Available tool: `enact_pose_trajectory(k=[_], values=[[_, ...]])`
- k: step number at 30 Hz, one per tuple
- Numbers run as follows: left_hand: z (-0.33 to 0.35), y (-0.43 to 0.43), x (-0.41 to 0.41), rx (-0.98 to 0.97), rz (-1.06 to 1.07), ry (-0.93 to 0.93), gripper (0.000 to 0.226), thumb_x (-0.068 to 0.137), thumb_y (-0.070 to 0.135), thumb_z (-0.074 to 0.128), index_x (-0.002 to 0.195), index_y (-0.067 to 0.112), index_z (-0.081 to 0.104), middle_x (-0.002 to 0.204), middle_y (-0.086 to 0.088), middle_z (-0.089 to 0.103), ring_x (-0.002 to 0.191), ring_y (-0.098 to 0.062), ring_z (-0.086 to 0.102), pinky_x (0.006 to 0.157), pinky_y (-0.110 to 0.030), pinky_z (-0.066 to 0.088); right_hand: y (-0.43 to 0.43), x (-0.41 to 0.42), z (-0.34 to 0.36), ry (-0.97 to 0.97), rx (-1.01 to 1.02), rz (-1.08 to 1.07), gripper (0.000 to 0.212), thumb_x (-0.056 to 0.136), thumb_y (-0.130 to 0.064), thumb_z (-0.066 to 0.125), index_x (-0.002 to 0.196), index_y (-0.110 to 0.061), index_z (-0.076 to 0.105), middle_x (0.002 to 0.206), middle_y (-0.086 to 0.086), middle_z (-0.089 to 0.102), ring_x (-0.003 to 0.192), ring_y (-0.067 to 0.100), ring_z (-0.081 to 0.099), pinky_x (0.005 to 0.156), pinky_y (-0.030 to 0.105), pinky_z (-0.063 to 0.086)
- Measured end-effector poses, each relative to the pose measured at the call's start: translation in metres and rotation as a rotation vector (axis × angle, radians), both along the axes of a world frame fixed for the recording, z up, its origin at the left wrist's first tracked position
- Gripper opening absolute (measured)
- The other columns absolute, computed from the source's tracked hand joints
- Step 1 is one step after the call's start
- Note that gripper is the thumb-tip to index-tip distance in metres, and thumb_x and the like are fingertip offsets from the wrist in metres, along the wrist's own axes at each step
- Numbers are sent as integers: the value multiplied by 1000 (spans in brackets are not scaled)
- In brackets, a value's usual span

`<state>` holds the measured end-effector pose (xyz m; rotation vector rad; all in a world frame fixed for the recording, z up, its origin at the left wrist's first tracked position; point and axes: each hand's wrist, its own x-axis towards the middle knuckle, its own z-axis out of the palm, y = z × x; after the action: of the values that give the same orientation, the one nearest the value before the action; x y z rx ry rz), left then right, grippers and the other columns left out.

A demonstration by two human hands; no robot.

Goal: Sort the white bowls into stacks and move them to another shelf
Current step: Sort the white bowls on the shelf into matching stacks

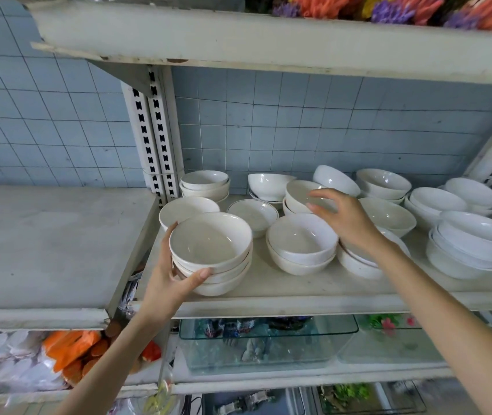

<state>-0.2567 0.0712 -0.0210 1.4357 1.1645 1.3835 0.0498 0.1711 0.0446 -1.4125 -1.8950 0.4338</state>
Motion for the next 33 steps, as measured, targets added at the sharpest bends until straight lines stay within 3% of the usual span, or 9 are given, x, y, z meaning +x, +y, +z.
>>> enact_pose_trajectory(k=[4, 9, 12, 14, 17, 22, 26, 30, 33], values=[[-4, 2, -1, 6, 36, 4, 118, 47, 74, 75, 145, 29, 29, 133, 10, 54, 122, -2, 50, 98, -20, 41, 11, 15, -1, -20, -68, -21, 29, 88, -20, 65, 113, -6, 64, 117, 2, 64, 109, 7, 55, 90, 9, 35], [-5, 2, -1, 12, 60, 33, 116, 46, 78, 72, 143, 28, 32, 130, 10, 55, 119, -1, 52, 91, -12, 44, 27, 6, -2, -121, -148, -50, 27, 84, -28, 69, 106, -14, 69, 108, -3, 68, 104, 10, 61, 96, 29, 45], [-5, 0, -1, 11, 67, 50, 109, 47, 80, 70, 139, 34, 34, 128, 13, 55, 117, 2, 52, 87, -7, 43, 36, -2, 0, -166, -232, -87, 17, 83, -30, 68, 97, -21, 70, 95, -7, 69, 89, 10, 63, 84, 27, 50], [-4, 0, -1, 8, 80, 62, 102, 46, 81, 69, 134, 41, 36, 125, 17, 56, 115, 3, 52, 85, -7, 43, 39, -8, 0, -195, -266, -97, 4, 83, -29, 64, 81, -28, 67, 85, -6, 70, 81, 16, 64, 77, 30, 50], [-3, -1, -1, 8, 86, 74, 96, 46, 82, 67, 129, 46, 36, 120, 29, 56, 114, 8, 51, 84, -2, 41, 40, -12, -1, -219, -271, -96, 14, 81, -25, 59, 68, -23, 61, 67, -3, 63, 67, 18, 54, 63, 28, 40], [-2, -1, -1, -2, 82, 81, 95, 44, 83, 67, 127, 48, 38, 119, 32, 56, 113, 8, 52, 88, -14, 40, 38, -12, 0, -276, -208, -98, 18, 86, -27, 61, 82, -10, 66, 81, 6, 70, 79, 26, 62, 67, 32, 46], [0, -2, 0, -2, 91, 93, 92, 43, 85, 66, 125, 52, 40, 118, 35, 55, 112, 10, 51, 84, -11, 40, 36, -8, -3, -277, -128, -114, 18, 87, -25, 62, 80, -9, 63, 78, 4, 69, 79, 26, 60, 66, 31, 43], [1, -3, 0, -12, 95, 101, 76, 43, 84, 66, 113, 71, 41, 117, 35, 56, 111, 11, 52, 84, -12, 40, 32, -5, -5, -300, -77, -167, 17, 90, -23, 60, 81, -9, 60, 74, 4, 63, 76, 27, 53, 57, 30, 32], [3, -3, 2, -6, 85, 90, 82, 43, 82, 68, 119, 62, 41, 115, 36, 56, 108, 12, 53, 80, -4, 42, 31, -4, -3, -308, -60, -194, 14, 91, -23, 58, 86, -11, 61, 80, 5, 65, 80, 27, 54, 59, 30, 32]])
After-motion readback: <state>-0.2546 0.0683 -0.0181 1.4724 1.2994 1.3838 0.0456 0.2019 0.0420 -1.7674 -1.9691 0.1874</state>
